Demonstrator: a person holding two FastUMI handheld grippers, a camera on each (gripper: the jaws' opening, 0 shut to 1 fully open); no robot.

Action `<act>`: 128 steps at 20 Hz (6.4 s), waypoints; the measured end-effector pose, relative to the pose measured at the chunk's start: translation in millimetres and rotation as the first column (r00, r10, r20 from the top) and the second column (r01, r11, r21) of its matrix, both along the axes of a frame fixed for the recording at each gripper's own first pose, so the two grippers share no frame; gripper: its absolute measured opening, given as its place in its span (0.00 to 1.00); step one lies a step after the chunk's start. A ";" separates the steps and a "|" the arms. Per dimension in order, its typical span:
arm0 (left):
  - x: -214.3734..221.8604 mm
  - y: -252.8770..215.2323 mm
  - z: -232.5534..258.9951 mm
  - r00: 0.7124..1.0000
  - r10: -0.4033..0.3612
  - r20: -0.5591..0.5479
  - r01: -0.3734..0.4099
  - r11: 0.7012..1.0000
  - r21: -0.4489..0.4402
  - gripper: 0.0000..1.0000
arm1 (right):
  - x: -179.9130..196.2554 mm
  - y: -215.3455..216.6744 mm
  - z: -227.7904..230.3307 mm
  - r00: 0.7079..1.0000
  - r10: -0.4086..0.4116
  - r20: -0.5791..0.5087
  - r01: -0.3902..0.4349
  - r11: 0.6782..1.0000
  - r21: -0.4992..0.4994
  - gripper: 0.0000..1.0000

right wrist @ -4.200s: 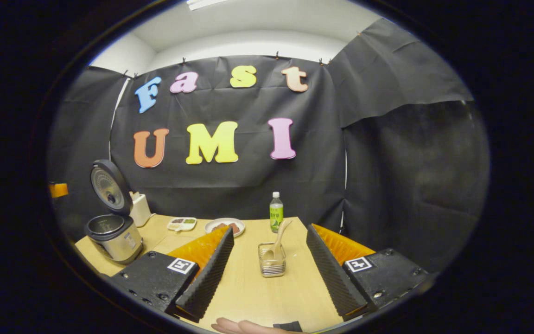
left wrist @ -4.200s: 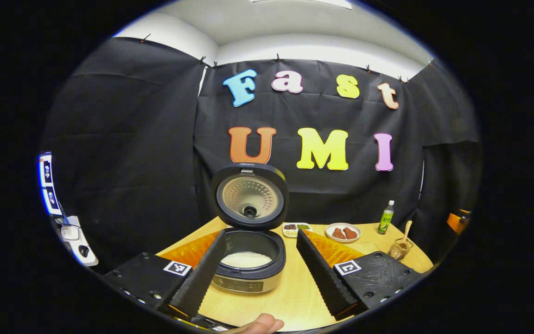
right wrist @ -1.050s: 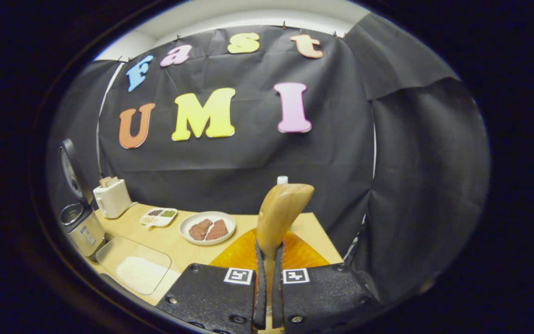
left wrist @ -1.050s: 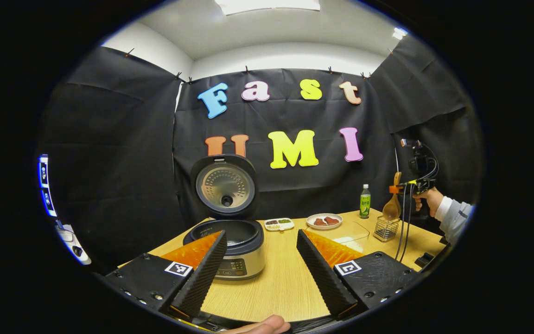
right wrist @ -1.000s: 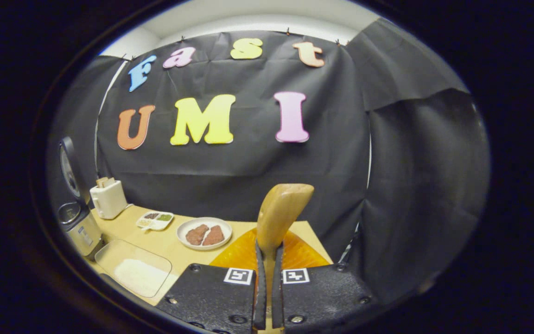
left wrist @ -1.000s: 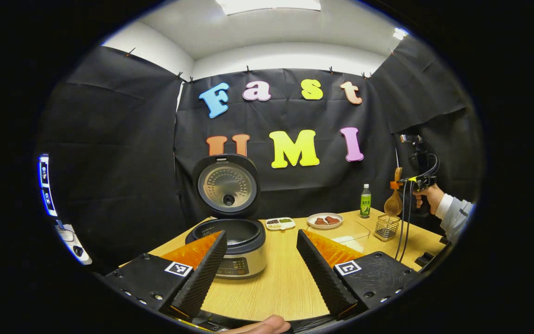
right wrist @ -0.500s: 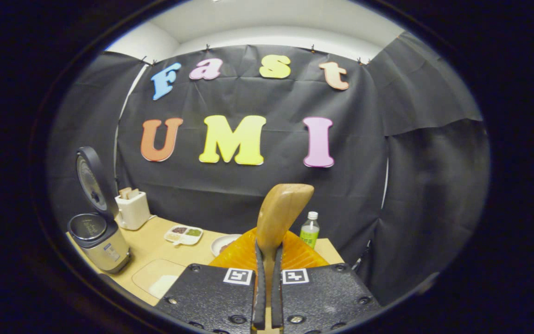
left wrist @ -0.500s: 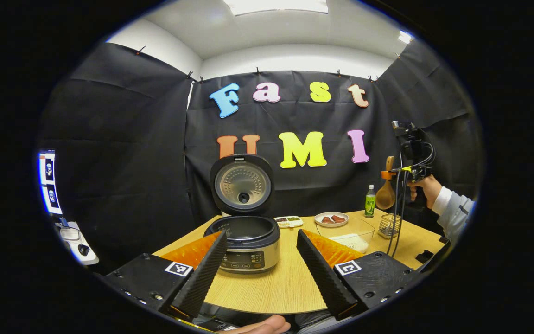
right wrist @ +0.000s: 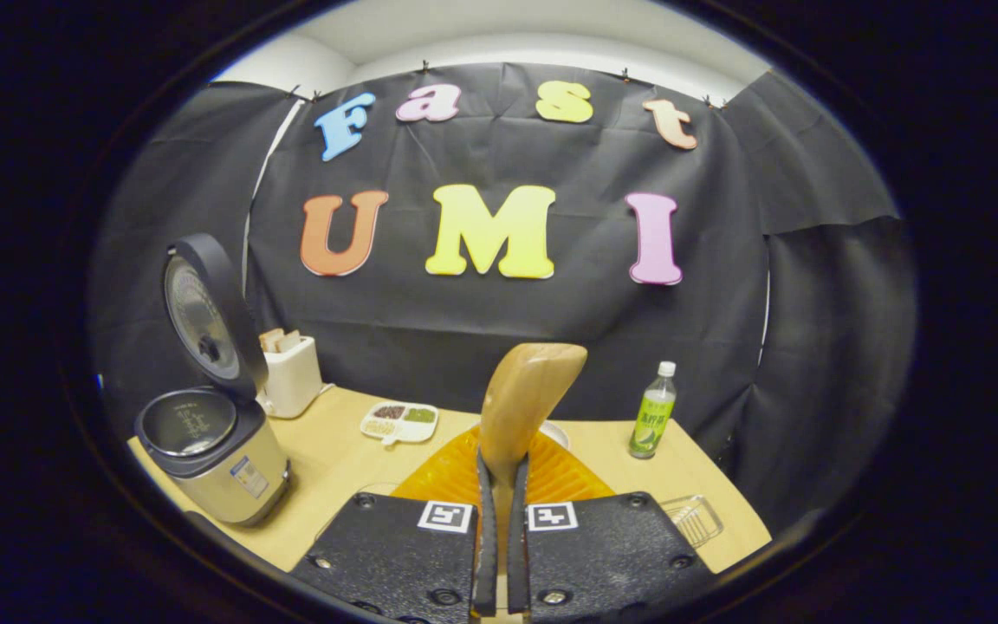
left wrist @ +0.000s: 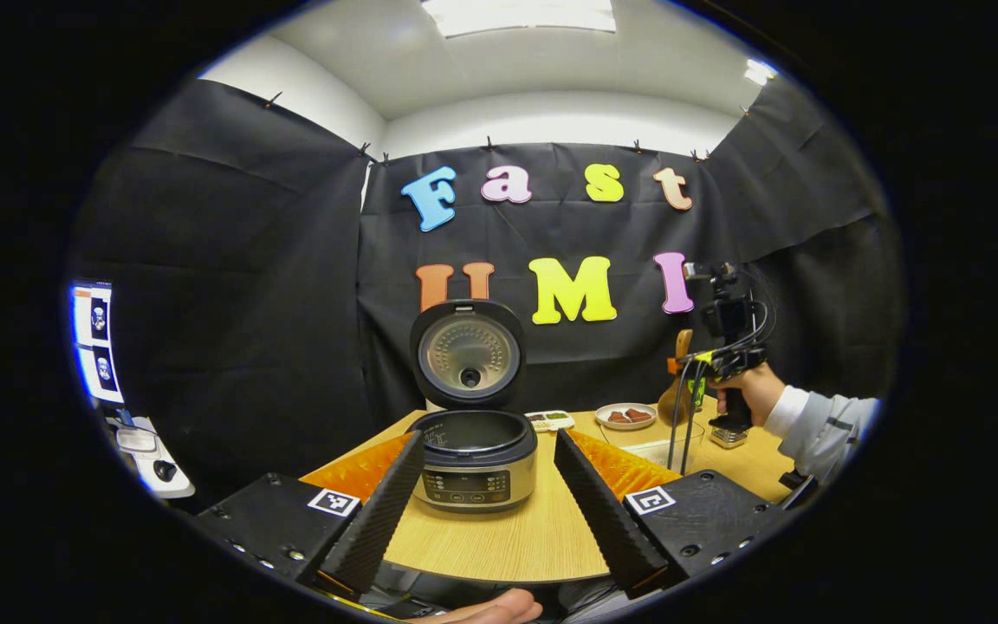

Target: Close the left gripper, press the button to open the rice cooker; take a wooden spoon from the chopstick holder with the right hand, scoop a spoonful of rice and pour it into the rice cooker, then put the wooden spoon back into the chopstick holder.

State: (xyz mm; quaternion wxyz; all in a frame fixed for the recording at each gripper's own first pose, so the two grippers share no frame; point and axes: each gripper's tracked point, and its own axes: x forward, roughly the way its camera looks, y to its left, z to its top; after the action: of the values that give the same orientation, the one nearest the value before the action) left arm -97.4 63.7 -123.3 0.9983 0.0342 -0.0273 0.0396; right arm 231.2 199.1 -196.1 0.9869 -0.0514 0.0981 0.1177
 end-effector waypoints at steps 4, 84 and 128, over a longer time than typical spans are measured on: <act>-6.4 -9.7 4.1 0.998 -0.058 0.010 0.058 0.998 -0.020 0.96 | 10.8 2.9 -57.2 0.992 -0.066 -0.112 0.060 0.997 -0.052 0.10; -25.5 51.2 -16.3 0.996 0.030 -0.083 -0.026 0.998 0.053 0.96 | -42.3 125.2 57.1 0.893 0.352 -0.280 0.296 0.009 0.955 0.09; -41.6 91.9 -37.7 0.995 0.061 -0.080 -0.064 0.997 -0.046 0.96 | -127.9 306.2 72.9 0.904 0.359 0.232 -0.380 0.924 0.050 0.09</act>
State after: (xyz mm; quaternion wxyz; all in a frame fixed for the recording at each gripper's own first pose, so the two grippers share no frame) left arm -139.0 155.5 -161.0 0.9974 0.0125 0.0138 0.0701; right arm 103.3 505.3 -123.2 0.9526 -0.0351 -0.0281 0.3009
